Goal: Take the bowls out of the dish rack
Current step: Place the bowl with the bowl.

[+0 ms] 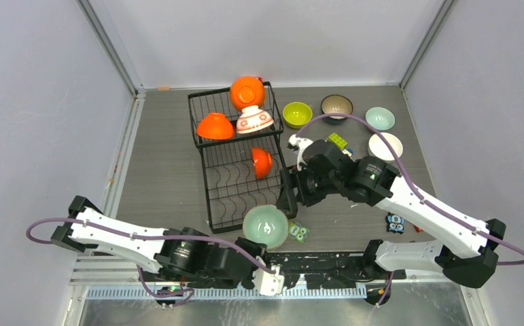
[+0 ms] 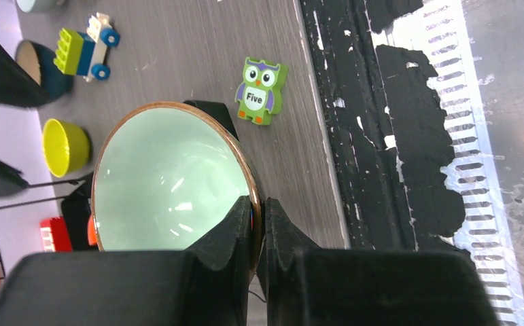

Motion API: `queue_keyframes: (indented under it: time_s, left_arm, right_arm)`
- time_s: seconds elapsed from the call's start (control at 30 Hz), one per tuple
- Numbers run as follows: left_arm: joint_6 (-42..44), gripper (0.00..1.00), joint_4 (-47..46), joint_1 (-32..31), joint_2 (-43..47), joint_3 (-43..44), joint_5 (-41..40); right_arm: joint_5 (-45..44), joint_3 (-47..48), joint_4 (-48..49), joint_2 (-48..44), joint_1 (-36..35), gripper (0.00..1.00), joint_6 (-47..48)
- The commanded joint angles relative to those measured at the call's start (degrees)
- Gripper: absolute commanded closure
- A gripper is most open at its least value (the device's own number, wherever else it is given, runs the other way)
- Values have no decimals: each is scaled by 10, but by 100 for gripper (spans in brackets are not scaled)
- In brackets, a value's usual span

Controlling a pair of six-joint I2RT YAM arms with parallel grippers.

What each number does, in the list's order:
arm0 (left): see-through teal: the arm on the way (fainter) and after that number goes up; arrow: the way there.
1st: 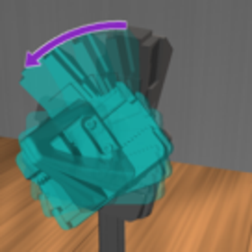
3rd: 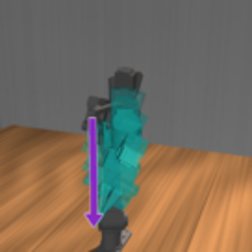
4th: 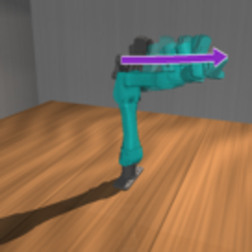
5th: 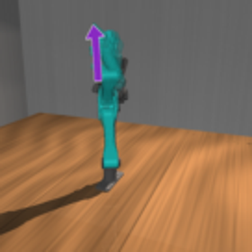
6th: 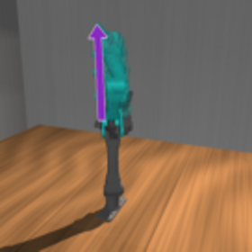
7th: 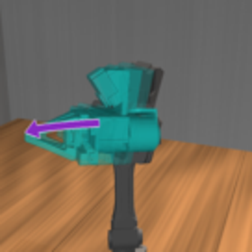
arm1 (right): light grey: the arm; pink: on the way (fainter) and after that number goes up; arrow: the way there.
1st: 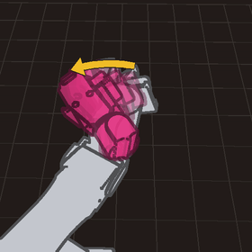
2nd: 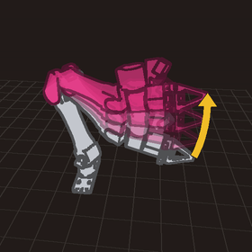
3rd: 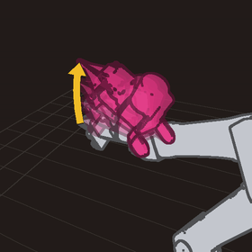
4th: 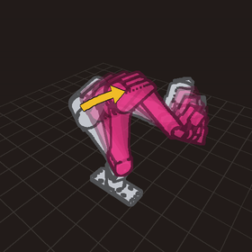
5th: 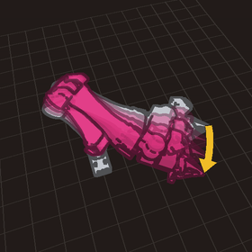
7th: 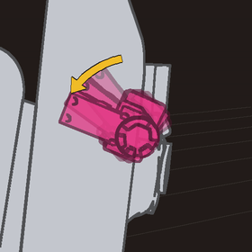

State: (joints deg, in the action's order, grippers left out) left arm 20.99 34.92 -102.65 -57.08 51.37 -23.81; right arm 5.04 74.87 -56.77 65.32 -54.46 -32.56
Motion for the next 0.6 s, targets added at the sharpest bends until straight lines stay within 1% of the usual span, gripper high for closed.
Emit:
queue_keyframes:
  time_s: [0.0, 0.1, 0.33, 0.57]
  left_arm:
    - [55, 100, -54, -17, -1, 8, -53]
    - [47, 100, -48, -20, -4, 10, -47]
    - [39, 100, -52, -24, 9, 6, -48]
    - [42, 100, -62, -33, 15, 2, -62]
  right_arm:
    - [-10, 7, 47, 4, -40, 31, -18]
    - [-24, 10, 45, 6, -50, 31, -15]
    - [-22, -6, 20, 7, -74, 31, -1]
    - [-31, -31, 15, 17, -88, 36, -3]
